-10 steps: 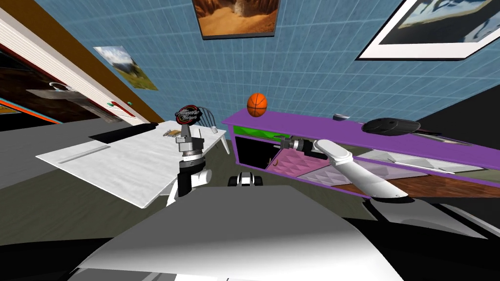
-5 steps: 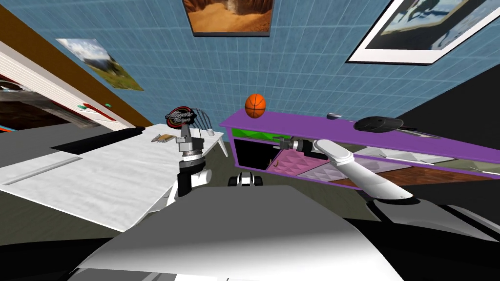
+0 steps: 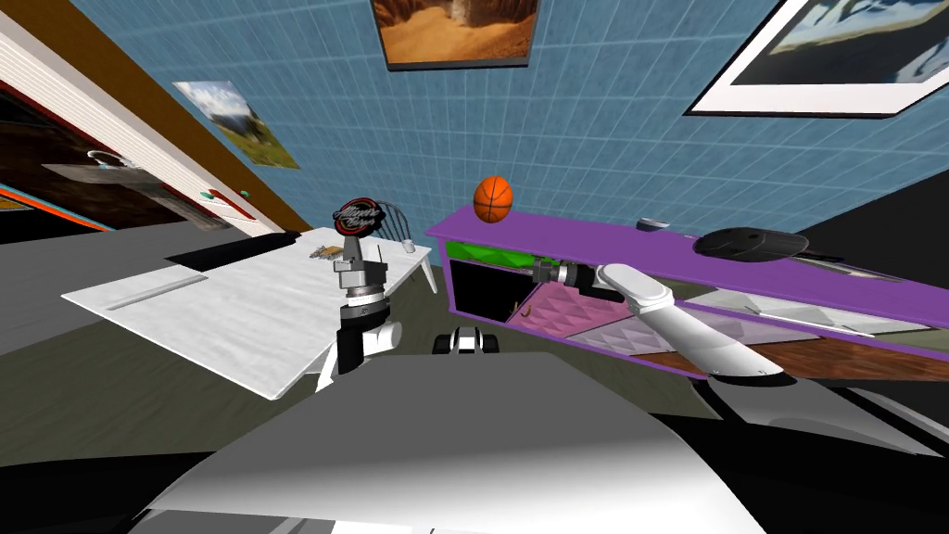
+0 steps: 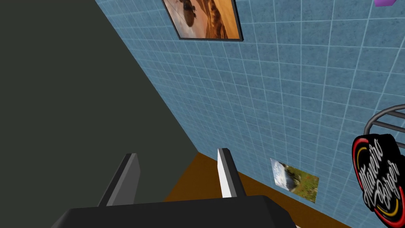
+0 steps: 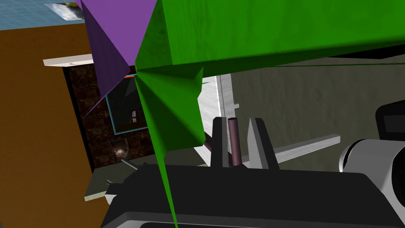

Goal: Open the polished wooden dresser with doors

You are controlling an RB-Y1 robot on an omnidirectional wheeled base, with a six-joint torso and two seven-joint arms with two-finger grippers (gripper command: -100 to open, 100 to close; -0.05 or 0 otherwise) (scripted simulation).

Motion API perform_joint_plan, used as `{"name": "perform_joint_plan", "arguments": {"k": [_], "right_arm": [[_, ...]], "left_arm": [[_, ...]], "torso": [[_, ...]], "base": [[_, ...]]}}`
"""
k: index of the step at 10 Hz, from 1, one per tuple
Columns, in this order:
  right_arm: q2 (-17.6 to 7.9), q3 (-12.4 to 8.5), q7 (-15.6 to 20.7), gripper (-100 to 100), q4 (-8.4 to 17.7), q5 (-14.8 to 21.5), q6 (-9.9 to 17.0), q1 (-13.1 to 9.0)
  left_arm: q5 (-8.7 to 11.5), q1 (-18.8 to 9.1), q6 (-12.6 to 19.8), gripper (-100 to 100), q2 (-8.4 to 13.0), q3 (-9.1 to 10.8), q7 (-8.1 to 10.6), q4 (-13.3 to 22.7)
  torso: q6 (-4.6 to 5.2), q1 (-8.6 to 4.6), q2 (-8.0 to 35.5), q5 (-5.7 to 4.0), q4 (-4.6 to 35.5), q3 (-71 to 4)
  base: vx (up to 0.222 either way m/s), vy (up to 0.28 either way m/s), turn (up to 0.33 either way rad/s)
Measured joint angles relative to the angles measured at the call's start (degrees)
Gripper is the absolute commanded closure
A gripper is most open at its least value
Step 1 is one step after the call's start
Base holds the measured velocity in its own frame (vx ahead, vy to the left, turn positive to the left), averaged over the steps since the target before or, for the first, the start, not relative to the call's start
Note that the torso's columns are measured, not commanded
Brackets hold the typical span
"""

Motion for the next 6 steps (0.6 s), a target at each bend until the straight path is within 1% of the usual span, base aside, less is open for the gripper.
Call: {"name": "perform_joint_plan", "arguments": {"k": [1, 3, 4, 5, 6], "right_arm": [[-0.1, -0.1, -0.1, 100, -0.3, 0.0, 0.0, -0.1], [-0.4, -0.3, -0.2, 100, -0.4, 0.0, 0.2, 0.1], [-0.6, -0.3, -0.3, 100, -0.5, 0.1, 0.1, 0.3], [-0.6, -0.1, -0.3, -100, -0.5, 0.2, 0.0, 0.5], [-1.5, -0.8, -0.9, -100, -0.6, -0.4, -0.5, 0.3]], "left_arm": [[0.0, 0.0, 0.0, 0, 0.0, -0.01, 0.0, 0.0], [0.0, 0.0, 0.0, 0, 0.0, -0.01, 0.0, 0.0], [0.0, 0.0, 0.0, 0, 0.0, -0.01, 0.0, 0.0], [0.0, 0.0, 0.0, 0, 0.0, 0.0, 0.0, 0.0], [0.0, 0.0, 0.0, 0, 0.0, 0.0, 0.0, 0.0]], "torso": [[0.04, 0.17, 0.2, 0.02, 0.0, 0.1], [-0.2, 0.32, 0.2, 0.05, -0.1, 0.1], [-0.27, 0.36, 0.0, 0.08, 0.0, 0.0], [-0.39, 0.31, -0.3, 0.14, 0.0, -0.2], [-0.41, 0.34, -0.4, 0.13, -0.1, -0.3]], "base": [[-0.174, 0.112, -0.076], [-0.186, 0.108, -0.091], [-0.084, 0.053, -0.025], [-0.025, 0.018, -0.025], [-0.008, 0.012, -0.027]]}}
